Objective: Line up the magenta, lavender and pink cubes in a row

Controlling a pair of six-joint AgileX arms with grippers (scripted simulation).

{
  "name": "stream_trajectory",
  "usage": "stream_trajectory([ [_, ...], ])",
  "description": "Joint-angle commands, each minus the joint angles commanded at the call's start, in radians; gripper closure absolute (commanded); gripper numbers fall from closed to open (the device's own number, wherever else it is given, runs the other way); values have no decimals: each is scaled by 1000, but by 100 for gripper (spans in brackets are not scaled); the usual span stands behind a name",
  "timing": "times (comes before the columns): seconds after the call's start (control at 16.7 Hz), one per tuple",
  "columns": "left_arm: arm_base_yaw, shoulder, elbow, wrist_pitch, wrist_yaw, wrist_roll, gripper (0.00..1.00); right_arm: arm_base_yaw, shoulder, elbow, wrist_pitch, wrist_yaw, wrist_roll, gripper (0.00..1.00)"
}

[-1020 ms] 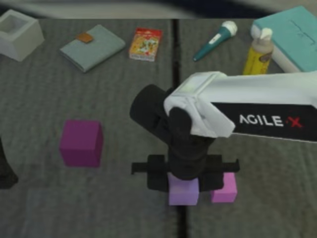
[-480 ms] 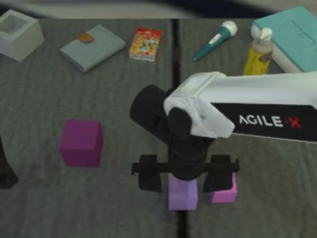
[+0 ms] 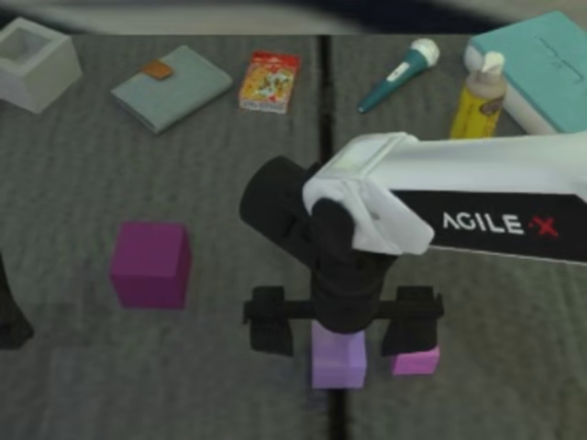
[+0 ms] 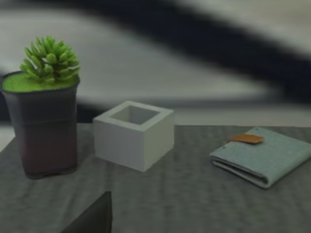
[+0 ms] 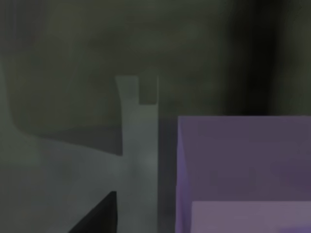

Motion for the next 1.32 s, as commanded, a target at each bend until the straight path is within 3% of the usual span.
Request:
stream_trajectory([
  [0.54,0,0,0,0,0,0,0,11,-78,168,-247,-1,1,0],
  [0.9,-7,25,25,-19,1,-5,0,-7,-105,145,-226,6,-16,0],
  [1.32,-82,402,350,-259,0,-68,0,-174,-487,-174,-28,74,-217,0],
])
